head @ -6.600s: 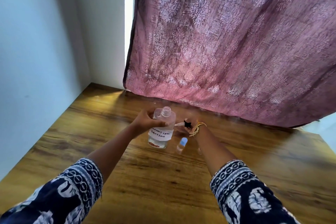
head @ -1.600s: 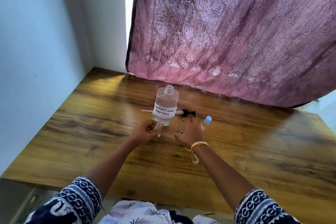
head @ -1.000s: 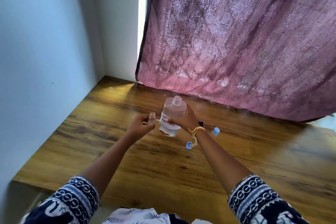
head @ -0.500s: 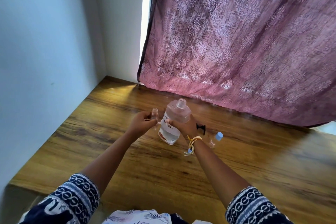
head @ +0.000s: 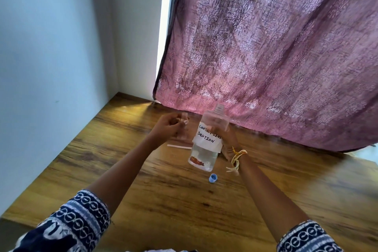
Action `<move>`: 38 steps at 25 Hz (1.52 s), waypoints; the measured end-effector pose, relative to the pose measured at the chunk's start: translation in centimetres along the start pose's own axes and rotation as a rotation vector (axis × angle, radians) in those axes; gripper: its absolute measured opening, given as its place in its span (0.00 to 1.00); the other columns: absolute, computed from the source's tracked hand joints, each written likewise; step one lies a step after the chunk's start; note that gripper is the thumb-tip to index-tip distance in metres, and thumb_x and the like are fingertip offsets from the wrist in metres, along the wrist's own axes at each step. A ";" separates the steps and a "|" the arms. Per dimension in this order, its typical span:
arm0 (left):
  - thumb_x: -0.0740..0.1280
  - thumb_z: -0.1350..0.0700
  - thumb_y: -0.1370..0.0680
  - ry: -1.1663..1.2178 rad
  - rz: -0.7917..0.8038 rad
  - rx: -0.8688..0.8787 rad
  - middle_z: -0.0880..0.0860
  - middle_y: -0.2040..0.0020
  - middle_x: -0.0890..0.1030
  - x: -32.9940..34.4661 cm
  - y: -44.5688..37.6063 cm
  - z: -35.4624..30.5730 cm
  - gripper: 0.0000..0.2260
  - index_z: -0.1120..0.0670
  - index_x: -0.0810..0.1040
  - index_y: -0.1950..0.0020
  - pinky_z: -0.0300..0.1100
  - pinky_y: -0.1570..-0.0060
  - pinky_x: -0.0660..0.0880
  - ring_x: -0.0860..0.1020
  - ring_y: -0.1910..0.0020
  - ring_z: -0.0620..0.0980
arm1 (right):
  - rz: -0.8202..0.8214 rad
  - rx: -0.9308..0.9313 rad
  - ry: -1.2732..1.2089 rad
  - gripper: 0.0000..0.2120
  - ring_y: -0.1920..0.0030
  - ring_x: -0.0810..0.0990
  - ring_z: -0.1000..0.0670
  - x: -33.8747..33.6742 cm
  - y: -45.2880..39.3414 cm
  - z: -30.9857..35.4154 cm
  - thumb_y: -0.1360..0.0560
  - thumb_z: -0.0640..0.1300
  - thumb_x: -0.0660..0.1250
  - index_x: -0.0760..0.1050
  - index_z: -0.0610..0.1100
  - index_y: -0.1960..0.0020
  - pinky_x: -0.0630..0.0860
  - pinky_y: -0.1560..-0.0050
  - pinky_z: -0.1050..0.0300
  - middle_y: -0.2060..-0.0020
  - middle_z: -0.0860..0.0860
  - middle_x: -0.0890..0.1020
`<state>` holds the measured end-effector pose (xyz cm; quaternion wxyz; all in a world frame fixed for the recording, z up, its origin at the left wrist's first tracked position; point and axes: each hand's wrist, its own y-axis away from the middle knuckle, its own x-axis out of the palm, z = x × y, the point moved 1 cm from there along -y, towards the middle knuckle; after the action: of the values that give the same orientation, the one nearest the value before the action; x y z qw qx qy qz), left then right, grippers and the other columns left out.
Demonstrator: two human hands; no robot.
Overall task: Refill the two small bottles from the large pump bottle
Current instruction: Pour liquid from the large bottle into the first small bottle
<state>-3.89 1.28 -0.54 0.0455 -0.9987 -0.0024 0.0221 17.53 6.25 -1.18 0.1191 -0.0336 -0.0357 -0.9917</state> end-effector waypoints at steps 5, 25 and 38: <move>0.63 0.63 0.21 0.056 0.105 0.046 0.55 0.61 0.83 0.9 -1.1 -5.2 0.08 0.54 0.78 0.46 0.44 0.62 0.81 0.83 0.65 0.49 | 0.162 0.023 0.092 0.29 0.58 0.84 0.44 -0.5 0.2 3.7 0.46 0.48 0.77 0.76 0.45 0.46 0.83 0.55 0.48 0.57 0.45 0.85; 0.66 0.61 0.23 0.098 0.095 0.076 0.49 0.57 0.86 -0.4 -1.1 -7.0 0.11 0.59 0.75 0.41 0.50 0.56 0.79 0.84 0.58 0.51 | 0.134 -0.586 1.017 0.34 0.57 0.83 0.51 0.5 -0.2 13.1 0.40 0.54 0.80 0.69 0.61 0.38 0.81 0.58 0.58 0.53 0.53 0.82; 0.69 0.58 0.25 0.127 0.099 0.079 0.61 0.48 0.83 -0.6 -0.7 -7.5 0.18 0.62 0.74 0.37 0.65 0.47 0.76 0.82 0.48 0.65 | 0.064 -0.961 1.391 0.32 0.53 0.82 0.49 1.3 -1.4 15.3 0.37 0.61 0.69 0.70 0.56 0.35 0.81 0.54 0.53 0.50 0.53 0.83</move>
<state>-4.16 1.31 7.05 0.0836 -0.9945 0.0505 -0.0390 16.80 8.50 14.04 0.1146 0.5364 0.4722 -0.6901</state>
